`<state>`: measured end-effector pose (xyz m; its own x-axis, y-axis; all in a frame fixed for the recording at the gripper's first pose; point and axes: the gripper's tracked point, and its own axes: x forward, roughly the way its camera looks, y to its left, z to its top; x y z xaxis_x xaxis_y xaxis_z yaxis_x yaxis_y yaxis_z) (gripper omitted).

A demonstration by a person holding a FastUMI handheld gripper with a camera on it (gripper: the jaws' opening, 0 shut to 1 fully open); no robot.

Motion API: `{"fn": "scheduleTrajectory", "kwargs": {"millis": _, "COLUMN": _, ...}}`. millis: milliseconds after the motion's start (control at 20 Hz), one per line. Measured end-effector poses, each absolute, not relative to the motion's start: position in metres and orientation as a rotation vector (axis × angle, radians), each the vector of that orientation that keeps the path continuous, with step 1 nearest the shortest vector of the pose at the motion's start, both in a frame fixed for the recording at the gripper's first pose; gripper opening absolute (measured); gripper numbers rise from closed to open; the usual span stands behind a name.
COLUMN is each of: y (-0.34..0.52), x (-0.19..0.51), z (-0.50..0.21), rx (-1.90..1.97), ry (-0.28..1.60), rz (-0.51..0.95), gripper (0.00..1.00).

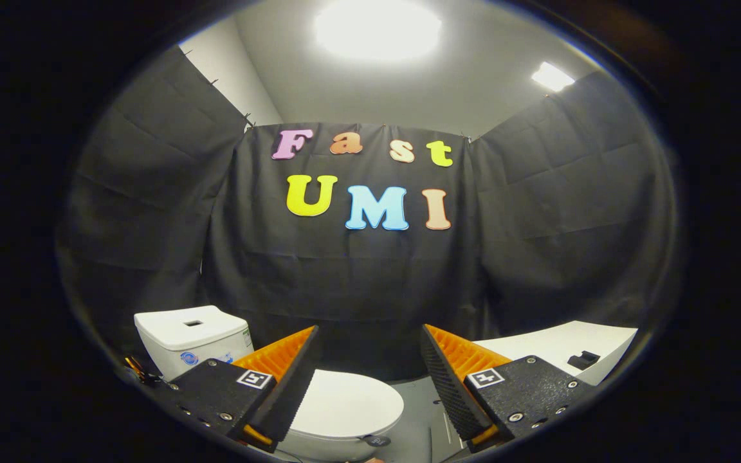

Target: Open the toilet lid.

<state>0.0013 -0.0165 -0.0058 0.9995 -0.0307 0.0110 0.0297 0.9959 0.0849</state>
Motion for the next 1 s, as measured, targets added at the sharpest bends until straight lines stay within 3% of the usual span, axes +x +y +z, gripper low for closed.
{"fn": "scheduleTrajectory", "kwargs": {"millis": 550, "y": -0.022, "x": 0.008, "z": -0.021, "rx": 0.094, "ry": 0.021, "rz": -0.057, "gripper": 0.94}}
{"fn": "scheduleTrajectory", "kwargs": {"millis": 1000, "y": 0.004, "x": 0.025, "z": -0.086, "rx": 0.058, "ry": 0.258, "rz": -0.029, "gripper": 0.94}}
